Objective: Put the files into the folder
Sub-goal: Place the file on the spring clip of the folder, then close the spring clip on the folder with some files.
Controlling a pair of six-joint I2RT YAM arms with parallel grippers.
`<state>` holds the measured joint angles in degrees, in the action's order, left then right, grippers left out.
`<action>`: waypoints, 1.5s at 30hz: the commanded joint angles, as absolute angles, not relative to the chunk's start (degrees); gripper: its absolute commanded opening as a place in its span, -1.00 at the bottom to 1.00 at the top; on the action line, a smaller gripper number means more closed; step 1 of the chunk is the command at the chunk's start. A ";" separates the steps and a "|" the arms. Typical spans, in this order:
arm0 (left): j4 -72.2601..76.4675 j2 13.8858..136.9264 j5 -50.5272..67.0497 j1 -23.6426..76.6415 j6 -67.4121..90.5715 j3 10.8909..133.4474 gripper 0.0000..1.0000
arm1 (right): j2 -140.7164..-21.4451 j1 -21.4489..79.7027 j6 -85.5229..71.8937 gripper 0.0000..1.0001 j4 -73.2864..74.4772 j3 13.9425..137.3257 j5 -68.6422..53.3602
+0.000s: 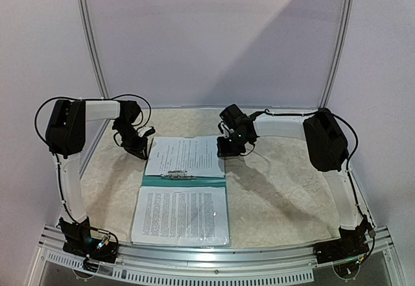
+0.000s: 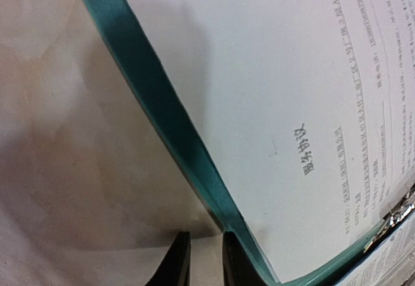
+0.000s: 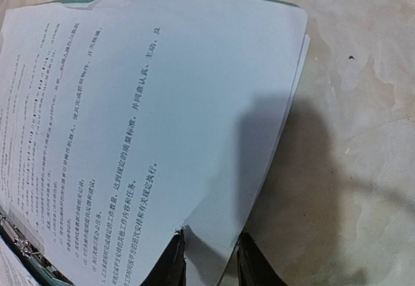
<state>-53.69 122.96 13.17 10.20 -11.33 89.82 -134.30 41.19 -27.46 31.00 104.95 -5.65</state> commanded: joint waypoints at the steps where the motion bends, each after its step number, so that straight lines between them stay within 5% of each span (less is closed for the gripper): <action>1: -54.16 119.96 13.57 9.32 -11.44 88.12 -0.63 | -133.46 41.57 -27.25 -0.41 33.00 106.02 -4.61; 13: -54.40 117.09 12.93 9.19 -12.70 87.53 -0.63 | -130.66 41.60 -24.85 -0.14 35.13 108.98 -3.40; 25: -54.74 107.16 21.69 9.83 -19.30 77.33 -0.61 | -126.66 48.58 -27.78 -0.16 27.48 105.32 -9.84; 39: -65.27 114.39 38.93 17.80 -18.94 82.02 0.02 | -121.42 50.01 -39.76 -0.16 19.54 91.44 -11.77; 45: -65.83 120.58 40.51 18.30 -12.97 84.68 0.05 | -114.94 50.01 -38.82 -0.13 20.52 85.42 -7.30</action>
<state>-64.42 117.82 37.01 17.61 -17.37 83.55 -121.45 50.11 -38.52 21.69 87.44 -10.92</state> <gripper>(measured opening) 0.523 0.432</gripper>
